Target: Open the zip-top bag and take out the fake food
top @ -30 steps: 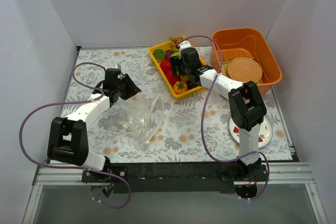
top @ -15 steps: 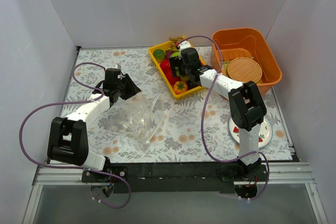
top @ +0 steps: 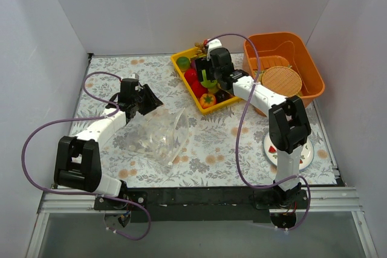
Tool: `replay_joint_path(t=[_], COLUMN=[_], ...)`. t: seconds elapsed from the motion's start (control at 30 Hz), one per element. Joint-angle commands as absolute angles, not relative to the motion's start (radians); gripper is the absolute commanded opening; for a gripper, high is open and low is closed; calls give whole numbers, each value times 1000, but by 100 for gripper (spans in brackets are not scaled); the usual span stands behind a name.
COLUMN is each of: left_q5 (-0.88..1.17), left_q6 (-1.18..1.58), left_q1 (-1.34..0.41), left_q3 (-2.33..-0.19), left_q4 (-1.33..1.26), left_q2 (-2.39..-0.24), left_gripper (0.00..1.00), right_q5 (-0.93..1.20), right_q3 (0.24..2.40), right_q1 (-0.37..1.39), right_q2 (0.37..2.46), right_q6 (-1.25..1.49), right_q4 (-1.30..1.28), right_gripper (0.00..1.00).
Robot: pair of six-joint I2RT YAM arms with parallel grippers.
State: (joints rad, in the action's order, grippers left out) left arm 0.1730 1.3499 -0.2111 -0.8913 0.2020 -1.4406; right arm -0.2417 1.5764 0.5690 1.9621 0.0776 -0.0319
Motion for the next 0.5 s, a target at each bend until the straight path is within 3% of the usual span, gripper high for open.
replay_joint_path(t=[0.0,0.33,0.47], left_q5=[183,235,250], left_q6=[1338,1344,1356], left_q1=[-206,-206,-206], left_q3=[-899,-865,-833], left_q4=[202,221,239], left_q2=[-1367,-1266,-1197], left_gripper=[41,61,79], right_q5=[-259,-259,-207], right_q3=[1628,1586,1427], right_q1=[568,636,675], right_q2=[1884,1740,1582], right_q6=[92,187,256], right_q4=[-54,-167,-186], right_gripper=[98,98,98])
